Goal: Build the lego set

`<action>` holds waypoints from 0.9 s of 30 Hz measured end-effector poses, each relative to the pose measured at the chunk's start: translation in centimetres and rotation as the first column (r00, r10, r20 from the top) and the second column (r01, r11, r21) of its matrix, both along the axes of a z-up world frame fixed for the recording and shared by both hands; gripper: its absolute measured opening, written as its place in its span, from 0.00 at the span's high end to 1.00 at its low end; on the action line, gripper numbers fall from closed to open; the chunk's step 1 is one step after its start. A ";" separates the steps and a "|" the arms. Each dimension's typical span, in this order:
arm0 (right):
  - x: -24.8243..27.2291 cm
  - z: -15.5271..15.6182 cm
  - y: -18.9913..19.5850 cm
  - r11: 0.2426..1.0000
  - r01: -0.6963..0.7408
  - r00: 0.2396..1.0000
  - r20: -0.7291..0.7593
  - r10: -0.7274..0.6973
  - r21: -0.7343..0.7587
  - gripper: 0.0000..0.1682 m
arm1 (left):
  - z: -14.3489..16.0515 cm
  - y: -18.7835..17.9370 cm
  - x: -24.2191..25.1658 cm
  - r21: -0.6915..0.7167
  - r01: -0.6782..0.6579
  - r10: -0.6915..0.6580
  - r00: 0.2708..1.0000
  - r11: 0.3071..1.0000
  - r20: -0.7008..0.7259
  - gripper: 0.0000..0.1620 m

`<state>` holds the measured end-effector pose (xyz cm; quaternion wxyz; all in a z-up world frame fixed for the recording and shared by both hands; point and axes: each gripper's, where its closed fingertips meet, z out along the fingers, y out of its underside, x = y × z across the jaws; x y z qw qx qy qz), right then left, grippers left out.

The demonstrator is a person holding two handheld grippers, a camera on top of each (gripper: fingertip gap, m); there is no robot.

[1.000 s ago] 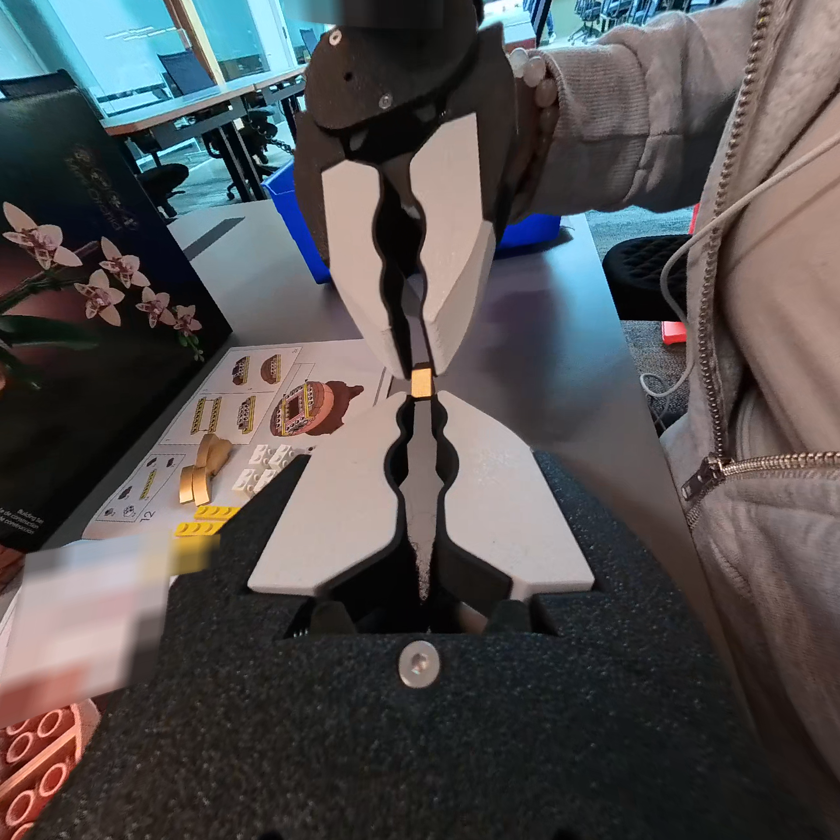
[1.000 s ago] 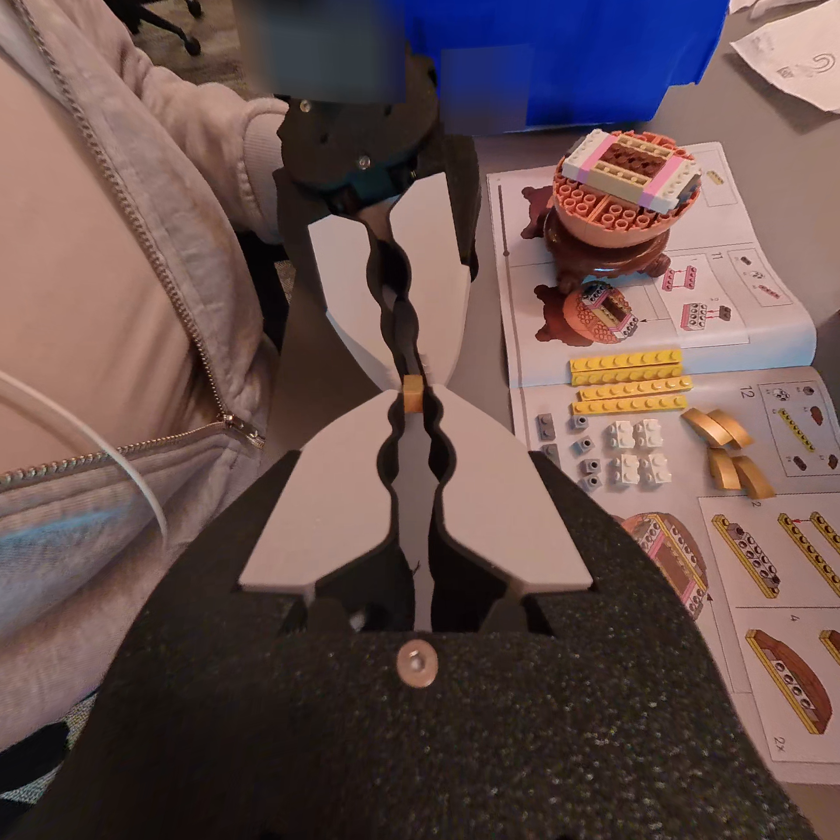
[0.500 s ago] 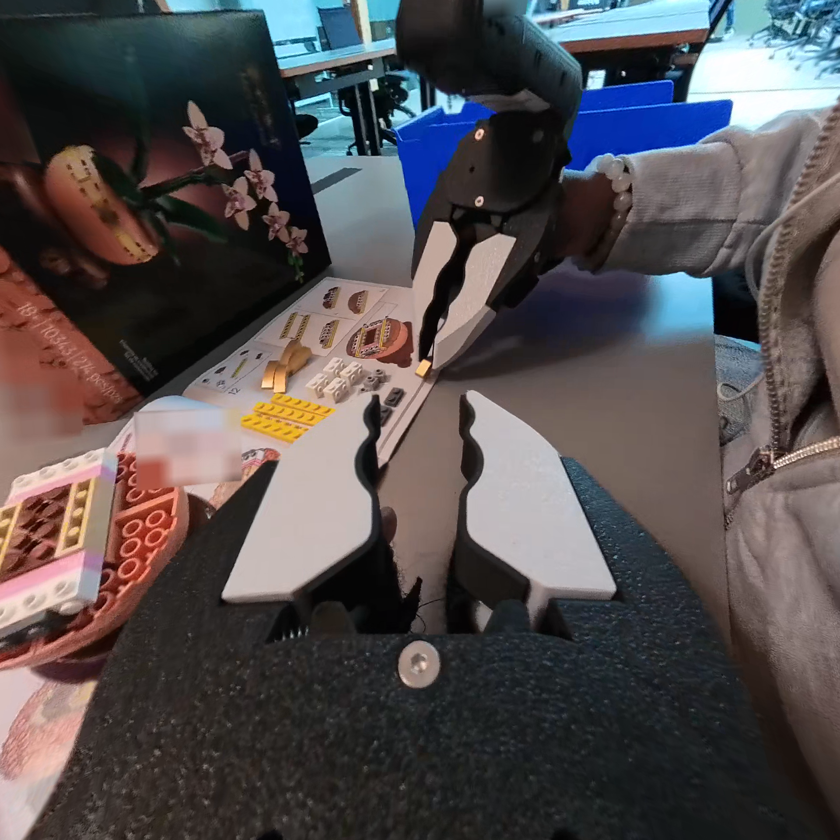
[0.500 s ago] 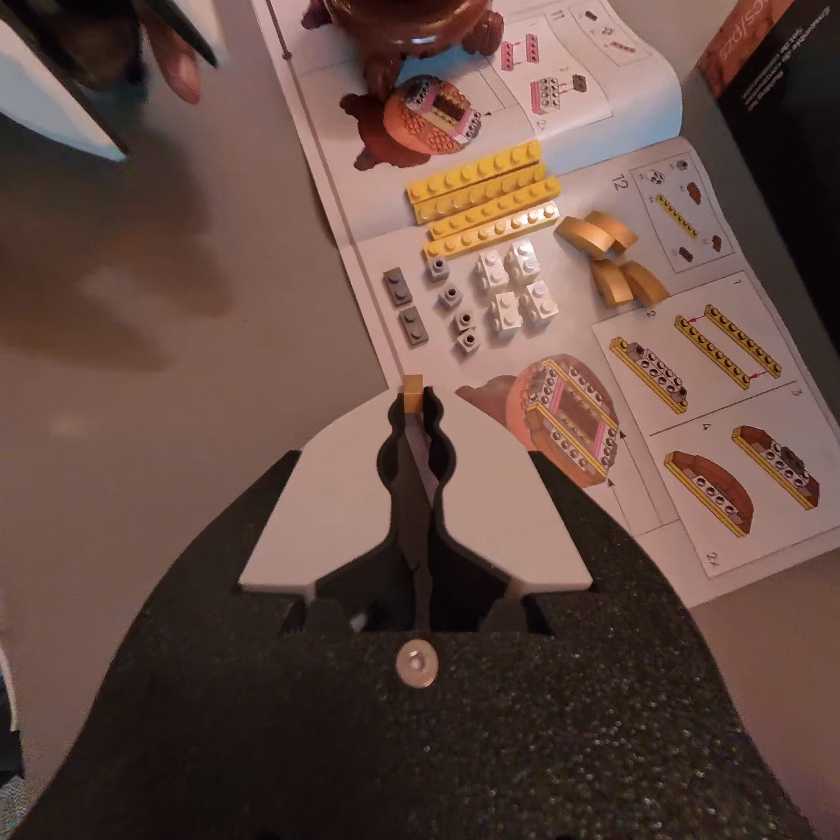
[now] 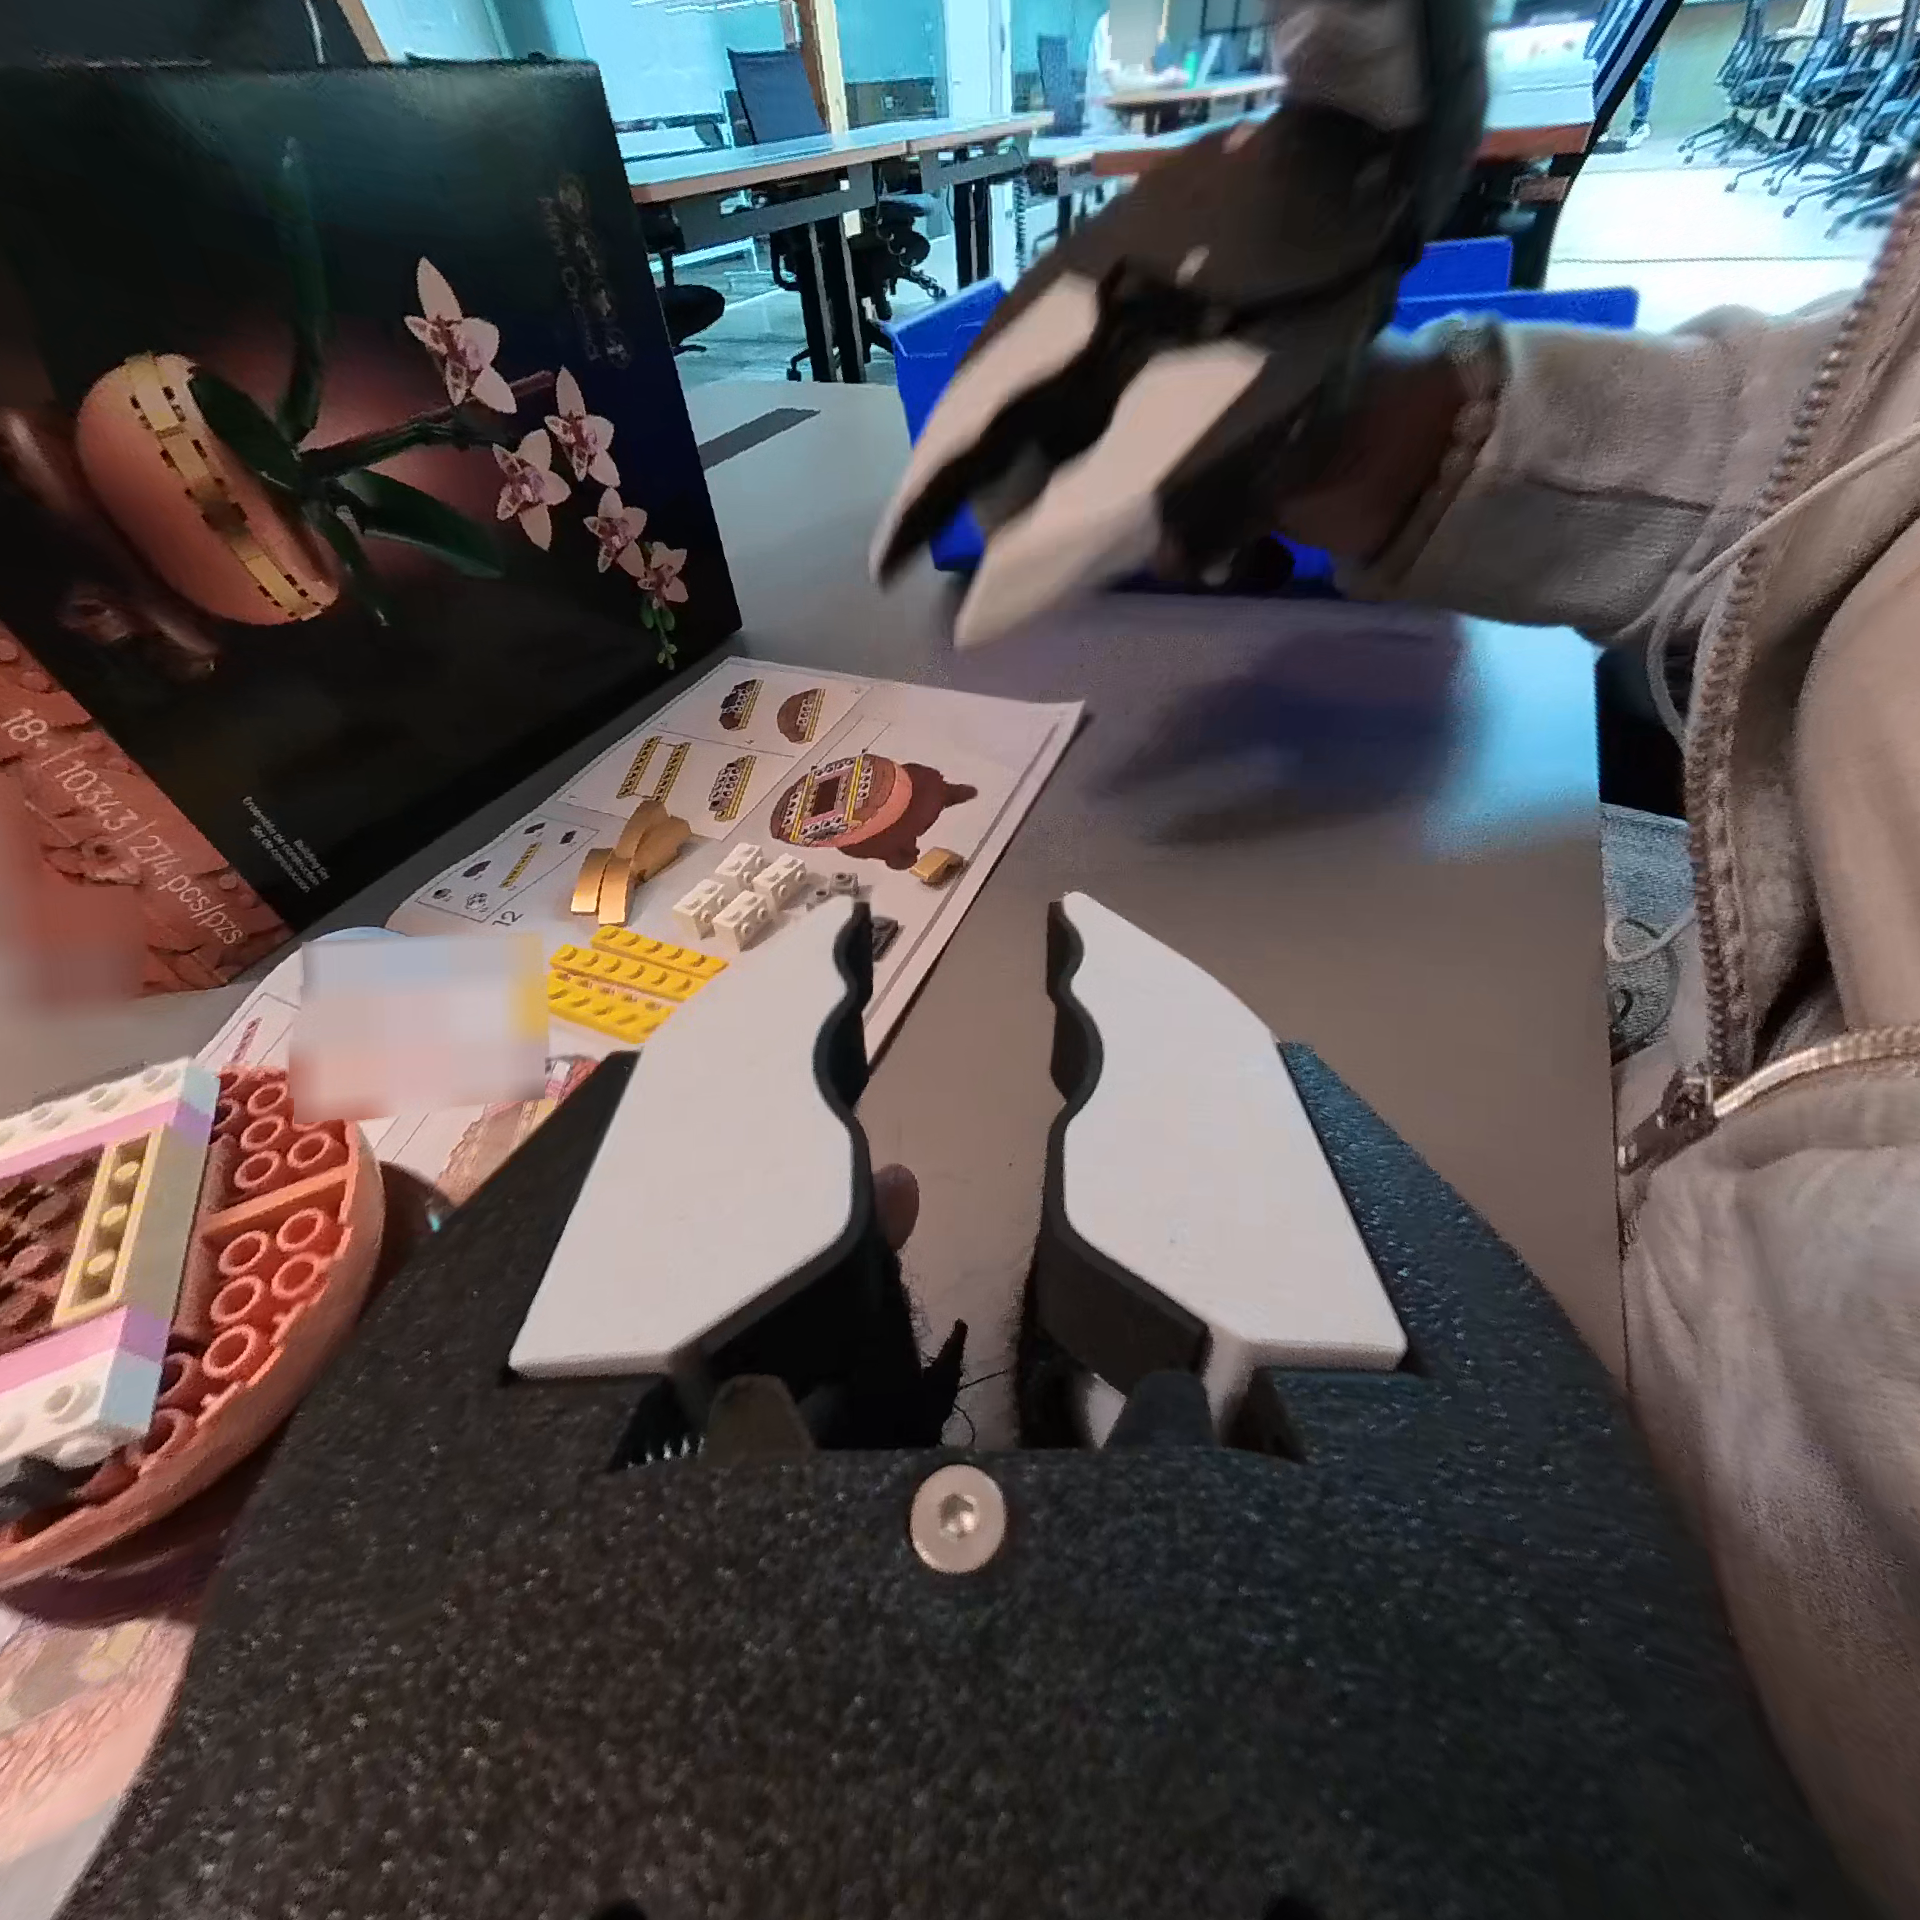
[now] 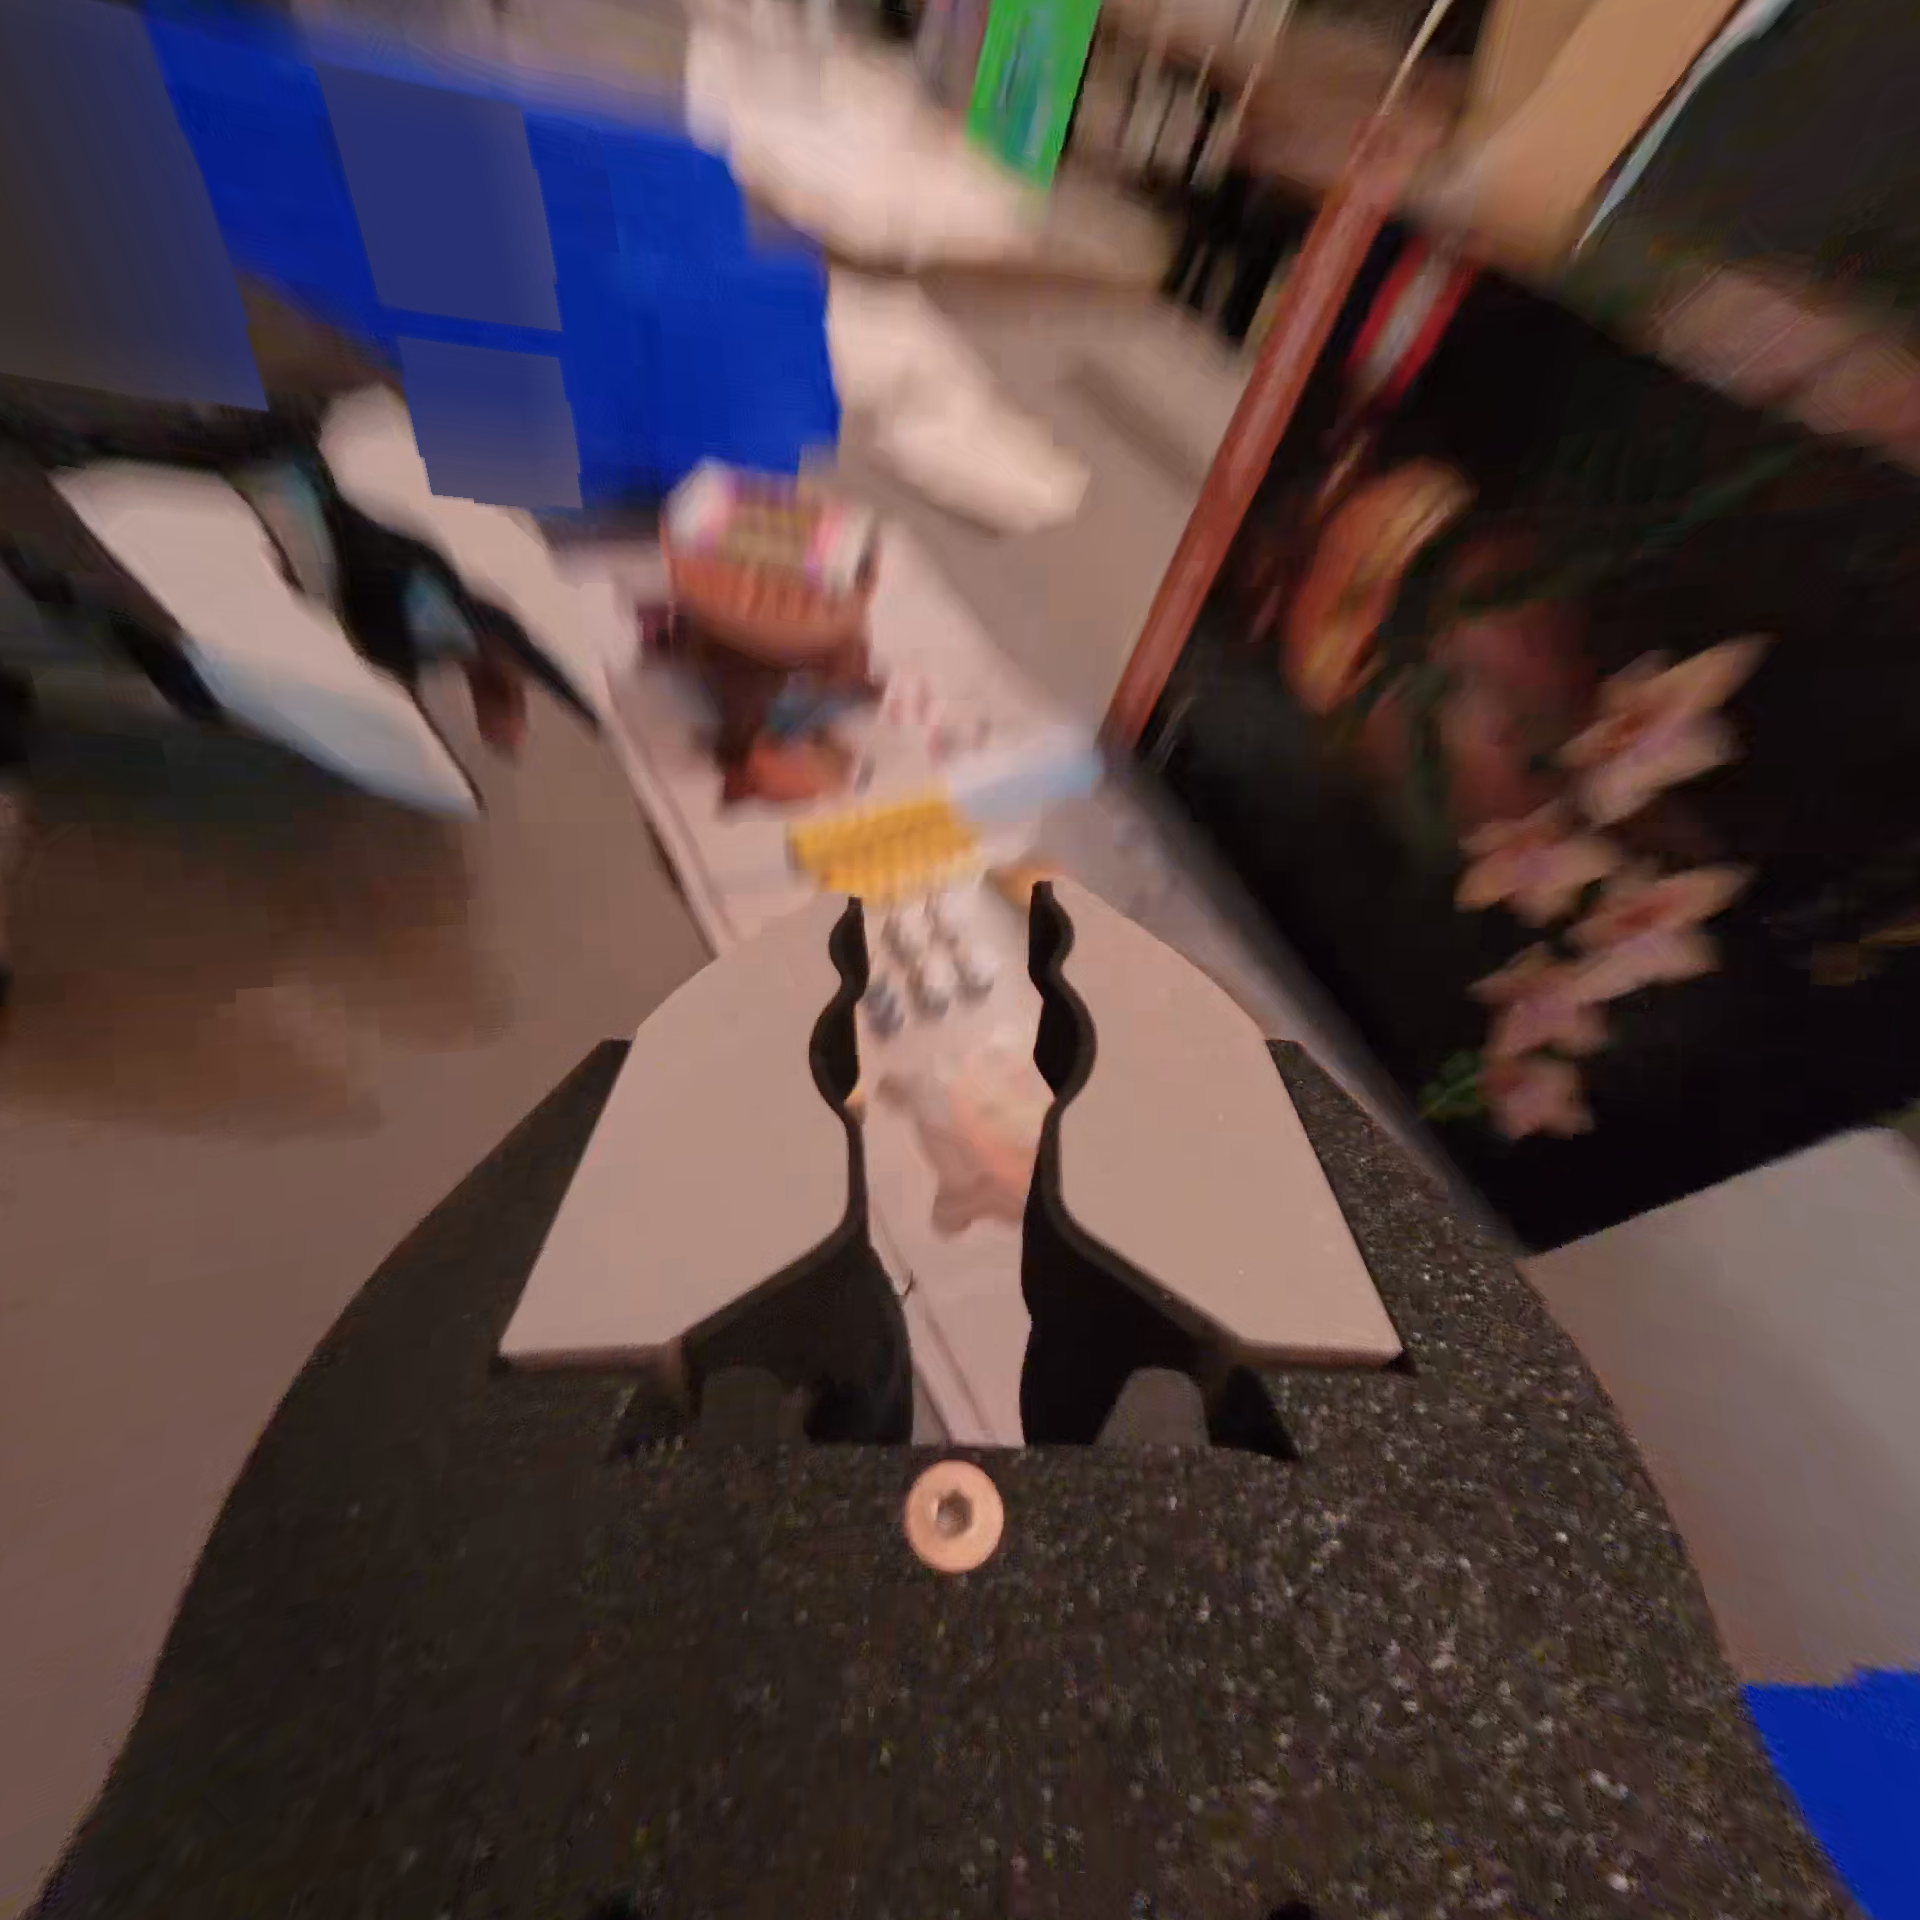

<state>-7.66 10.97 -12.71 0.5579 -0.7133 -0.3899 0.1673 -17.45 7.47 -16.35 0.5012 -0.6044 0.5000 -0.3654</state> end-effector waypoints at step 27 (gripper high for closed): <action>23.2 -7.4 -14.0 0.868 0.021 0.949 0.283 0.139 -0.497 0.88 | -0.3 0.8 11.8 -0.108 0.139 -0.156 0.974 0.984 -0.162 0.87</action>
